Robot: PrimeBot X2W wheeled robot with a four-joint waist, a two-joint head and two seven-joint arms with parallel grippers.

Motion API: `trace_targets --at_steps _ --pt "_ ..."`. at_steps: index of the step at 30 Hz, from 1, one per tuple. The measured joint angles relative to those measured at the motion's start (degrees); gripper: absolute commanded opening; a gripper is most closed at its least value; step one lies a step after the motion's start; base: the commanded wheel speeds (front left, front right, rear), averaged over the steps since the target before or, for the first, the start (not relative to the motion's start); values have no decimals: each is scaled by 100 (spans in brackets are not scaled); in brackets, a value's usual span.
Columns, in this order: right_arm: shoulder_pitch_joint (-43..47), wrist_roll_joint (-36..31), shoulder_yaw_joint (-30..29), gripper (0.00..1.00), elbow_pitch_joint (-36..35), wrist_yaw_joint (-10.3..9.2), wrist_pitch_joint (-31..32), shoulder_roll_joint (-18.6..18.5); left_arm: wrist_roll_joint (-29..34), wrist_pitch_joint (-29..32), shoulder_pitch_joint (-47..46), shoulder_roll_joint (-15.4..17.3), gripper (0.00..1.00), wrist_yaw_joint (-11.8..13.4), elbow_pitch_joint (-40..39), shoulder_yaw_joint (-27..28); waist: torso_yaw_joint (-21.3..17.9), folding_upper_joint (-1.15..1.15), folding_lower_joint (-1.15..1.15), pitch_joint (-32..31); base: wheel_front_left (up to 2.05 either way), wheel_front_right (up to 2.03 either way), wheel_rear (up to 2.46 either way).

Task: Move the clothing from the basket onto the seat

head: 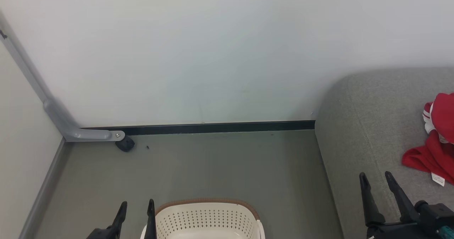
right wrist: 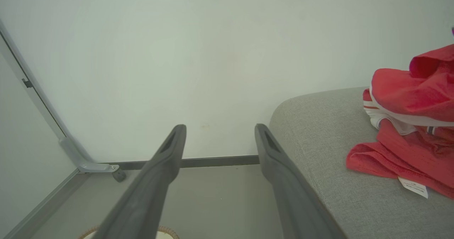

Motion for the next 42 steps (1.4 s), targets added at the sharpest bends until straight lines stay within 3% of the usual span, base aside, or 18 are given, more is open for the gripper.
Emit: trace_targets --at_steps 19,42 --pt "244 -59 -92 100 -281 -194 53 -144 308 -48 174 -216 100 0 -37 193 55 1 1 -66 0 0 0" --pt "342 -59 -91 100 -506 -252 209 -190 514 -12 178 -255 100 0 -100 236 69 1 1 17 0 0 0"
